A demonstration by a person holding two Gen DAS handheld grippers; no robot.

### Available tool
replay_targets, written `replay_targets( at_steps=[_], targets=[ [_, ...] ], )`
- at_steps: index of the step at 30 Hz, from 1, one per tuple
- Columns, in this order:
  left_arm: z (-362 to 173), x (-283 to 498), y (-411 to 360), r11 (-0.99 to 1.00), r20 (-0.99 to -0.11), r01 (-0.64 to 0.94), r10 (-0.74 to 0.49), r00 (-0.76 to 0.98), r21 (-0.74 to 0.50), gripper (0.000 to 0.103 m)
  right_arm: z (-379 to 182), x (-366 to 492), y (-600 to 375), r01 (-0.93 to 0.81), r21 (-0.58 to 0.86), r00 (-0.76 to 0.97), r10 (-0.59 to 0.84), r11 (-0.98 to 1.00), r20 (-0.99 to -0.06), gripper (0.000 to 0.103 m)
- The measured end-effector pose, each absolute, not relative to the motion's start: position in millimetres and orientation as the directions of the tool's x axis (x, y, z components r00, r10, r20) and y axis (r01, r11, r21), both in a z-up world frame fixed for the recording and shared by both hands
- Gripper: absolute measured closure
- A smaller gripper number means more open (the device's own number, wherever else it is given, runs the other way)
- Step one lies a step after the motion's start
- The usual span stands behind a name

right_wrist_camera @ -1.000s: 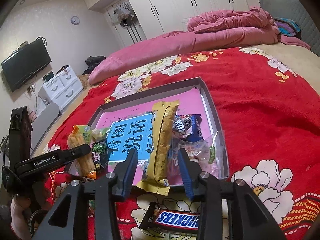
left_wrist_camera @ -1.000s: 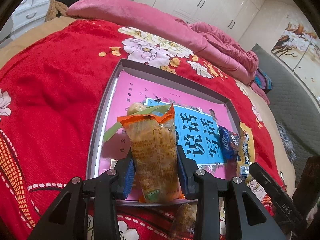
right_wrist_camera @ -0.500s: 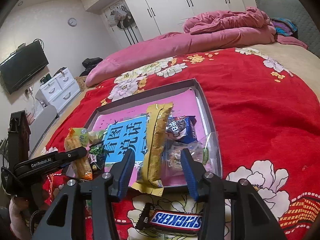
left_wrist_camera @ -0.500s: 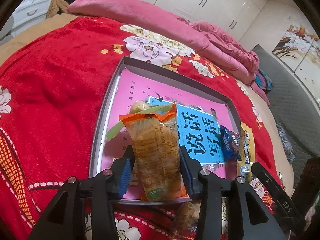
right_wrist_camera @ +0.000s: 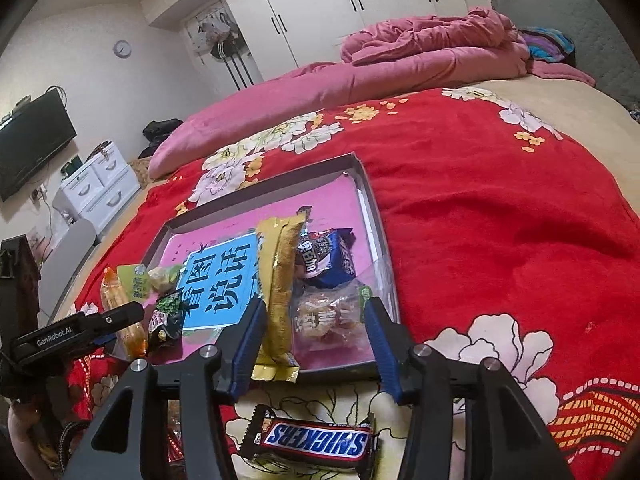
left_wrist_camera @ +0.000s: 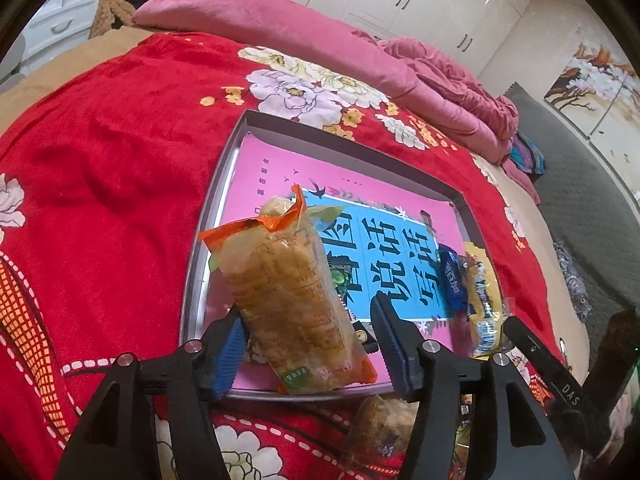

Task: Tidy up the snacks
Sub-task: 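Lower the gold packet and orange-top bread bag onto the tray, opening both tools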

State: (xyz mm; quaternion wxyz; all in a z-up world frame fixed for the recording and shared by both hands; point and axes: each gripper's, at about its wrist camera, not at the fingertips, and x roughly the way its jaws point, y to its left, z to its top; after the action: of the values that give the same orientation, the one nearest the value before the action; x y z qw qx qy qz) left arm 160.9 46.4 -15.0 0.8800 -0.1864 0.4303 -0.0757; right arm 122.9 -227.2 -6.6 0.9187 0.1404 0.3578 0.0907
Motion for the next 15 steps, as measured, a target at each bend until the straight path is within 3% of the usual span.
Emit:
replay_targets(
  at_steps=[15],
  targets=[
    [1.1, 153.5, 43.7, 0.92, -0.699, 0.013, -0.307, 0.646, -0.392, 0.029, -1.7, 119.3, -239.0, -0.045, 0.346, 0.752, 0.259, 0.937, -0.606, 0.045]
  ],
)
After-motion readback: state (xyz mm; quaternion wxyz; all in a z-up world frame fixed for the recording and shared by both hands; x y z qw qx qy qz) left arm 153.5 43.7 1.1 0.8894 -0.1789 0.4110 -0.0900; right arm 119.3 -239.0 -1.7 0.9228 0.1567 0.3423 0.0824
